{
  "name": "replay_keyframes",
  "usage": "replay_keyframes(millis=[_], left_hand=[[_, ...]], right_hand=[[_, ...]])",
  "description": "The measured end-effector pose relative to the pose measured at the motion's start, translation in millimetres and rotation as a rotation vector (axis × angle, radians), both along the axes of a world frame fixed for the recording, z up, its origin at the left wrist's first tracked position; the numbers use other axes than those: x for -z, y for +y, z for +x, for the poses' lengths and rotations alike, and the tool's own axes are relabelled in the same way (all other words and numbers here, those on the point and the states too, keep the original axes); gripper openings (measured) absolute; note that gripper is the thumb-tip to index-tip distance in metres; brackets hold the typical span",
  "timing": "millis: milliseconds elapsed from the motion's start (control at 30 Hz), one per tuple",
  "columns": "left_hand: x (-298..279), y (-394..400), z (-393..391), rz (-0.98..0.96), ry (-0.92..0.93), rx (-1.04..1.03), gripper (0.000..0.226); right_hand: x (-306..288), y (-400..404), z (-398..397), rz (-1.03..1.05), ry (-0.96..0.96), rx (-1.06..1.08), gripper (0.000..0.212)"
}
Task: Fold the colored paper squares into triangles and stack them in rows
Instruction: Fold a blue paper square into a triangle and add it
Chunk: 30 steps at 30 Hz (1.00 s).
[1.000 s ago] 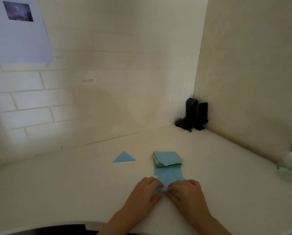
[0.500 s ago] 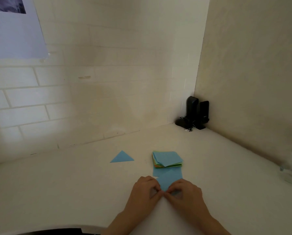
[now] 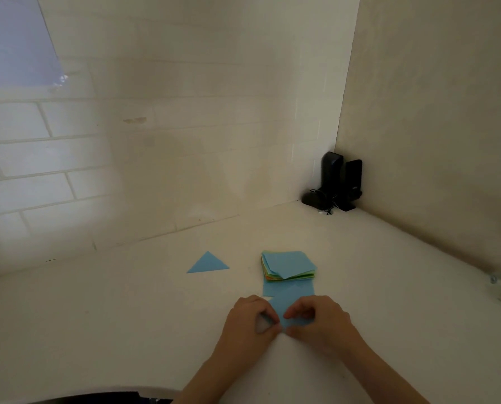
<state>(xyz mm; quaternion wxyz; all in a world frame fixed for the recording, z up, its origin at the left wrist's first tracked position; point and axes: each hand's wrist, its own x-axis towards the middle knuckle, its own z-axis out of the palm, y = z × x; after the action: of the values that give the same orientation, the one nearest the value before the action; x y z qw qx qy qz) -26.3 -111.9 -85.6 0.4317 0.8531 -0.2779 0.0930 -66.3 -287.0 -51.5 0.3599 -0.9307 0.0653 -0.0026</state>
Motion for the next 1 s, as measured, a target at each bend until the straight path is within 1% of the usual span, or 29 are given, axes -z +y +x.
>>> replay_keyframes(millis=[33, 100, 233, 367, 467, 567, 633, 700, 733, 767, 833, 867, 933, 1000], left_hand=[[-1, 0, 0, -0.002, 0.013, -0.002, 0.019], [-2, 0, 1, -0.002, 0.032, 0.005, 0.015], [-5, 4, 4, -0.010, 0.105, 0.029, 0.014], [-7, 11, 9, 0.039, 0.177, 0.080, 0.031], [-8, 15, 9, 0.047, 0.184, 0.120, 0.034], [-11, 17, 1, 0.047, 0.126, 0.148, 0.034], [-11, 17, -5, 0.037, 0.031, 0.155, 0.036], [-9, 17, -9, 0.030, -0.059, 0.163, 0.042], [-7, 16, -10, 0.045, -0.097, 0.158, 0.045], [-7, 15, -10, 0.075, -0.137, 0.146, 0.045], [-5, 14, -8, 0.158, -0.219, 0.128, 0.036], [-3, 13, -7, 0.197, -0.247, 0.128, 0.030], [-2, 10, -6, 0.234, -0.258, 0.134, 0.020], [-4, 6, -8, 0.241, -0.263, 0.128, 0.014]], right_hand=[[0, -1, 0, 0.008, 0.015, -0.009, 0.018], [0, -3, -2, 0.017, 0.020, -0.024, 0.018], [1, -4, -8, -0.008, -0.052, -0.044, 0.020], [5, 1, -13, -0.050, -0.130, -0.046, 0.012], [6, 6, -16, -0.145, -0.170, -0.051, 0.010], [6, 7, -16, -0.200, -0.176, -0.082, 0.014], [3, 3, -14, -0.200, -0.142, -0.144, 0.015], [-2, -5, -14, -0.140, -0.102, -0.233, 0.011], [-3, -11, -14, -0.085, -0.096, -0.276, 0.005], [-4, -17, -15, -0.019, -0.097, -0.314, 0.003], [-3, -30, -18, 0.100, -0.108, -0.355, 0.010], [-3, -35, -20, 0.120, -0.110, -0.357, 0.010], [-3, -39, -21, 0.088, -0.134, -0.362, 0.007], [-3, -39, -21, 0.039, -0.199, -0.357, 0.007]])
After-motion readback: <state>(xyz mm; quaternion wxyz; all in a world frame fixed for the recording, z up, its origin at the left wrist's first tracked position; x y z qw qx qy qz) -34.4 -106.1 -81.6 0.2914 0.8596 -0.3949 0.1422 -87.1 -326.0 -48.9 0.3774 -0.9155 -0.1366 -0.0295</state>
